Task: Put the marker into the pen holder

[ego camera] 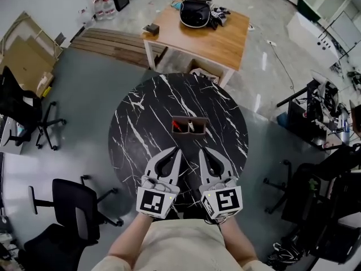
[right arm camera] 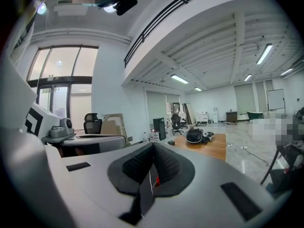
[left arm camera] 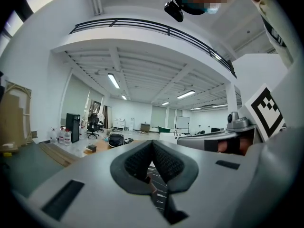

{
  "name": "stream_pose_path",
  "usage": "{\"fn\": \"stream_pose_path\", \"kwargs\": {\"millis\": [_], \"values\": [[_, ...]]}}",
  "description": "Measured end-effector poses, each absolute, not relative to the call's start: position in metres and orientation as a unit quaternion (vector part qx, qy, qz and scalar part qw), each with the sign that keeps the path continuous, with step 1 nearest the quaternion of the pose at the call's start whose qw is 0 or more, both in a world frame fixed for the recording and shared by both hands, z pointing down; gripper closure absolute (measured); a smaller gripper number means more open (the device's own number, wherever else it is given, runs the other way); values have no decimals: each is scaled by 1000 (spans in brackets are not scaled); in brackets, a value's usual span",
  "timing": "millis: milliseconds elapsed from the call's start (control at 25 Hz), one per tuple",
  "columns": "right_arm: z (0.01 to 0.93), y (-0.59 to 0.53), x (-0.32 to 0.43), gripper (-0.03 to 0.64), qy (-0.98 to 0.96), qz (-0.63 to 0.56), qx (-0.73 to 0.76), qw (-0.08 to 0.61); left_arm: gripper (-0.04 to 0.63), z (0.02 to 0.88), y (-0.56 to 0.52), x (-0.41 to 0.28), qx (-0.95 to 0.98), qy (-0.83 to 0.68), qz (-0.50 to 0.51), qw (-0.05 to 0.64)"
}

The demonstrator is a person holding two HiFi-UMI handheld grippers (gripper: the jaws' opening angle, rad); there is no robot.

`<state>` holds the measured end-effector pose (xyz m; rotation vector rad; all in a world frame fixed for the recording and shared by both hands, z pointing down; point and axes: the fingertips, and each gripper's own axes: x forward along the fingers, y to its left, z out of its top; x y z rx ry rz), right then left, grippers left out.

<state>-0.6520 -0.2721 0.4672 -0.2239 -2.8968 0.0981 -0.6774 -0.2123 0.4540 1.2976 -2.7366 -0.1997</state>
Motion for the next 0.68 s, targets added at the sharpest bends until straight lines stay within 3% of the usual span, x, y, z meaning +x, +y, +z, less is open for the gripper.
{"fn": "stream_pose_path", "kwargs": {"millis": [680], "values": [[476,-256,-657,601,-988,34,-79,125,586,473,-185,-681,407,-907,-72,75]]}}
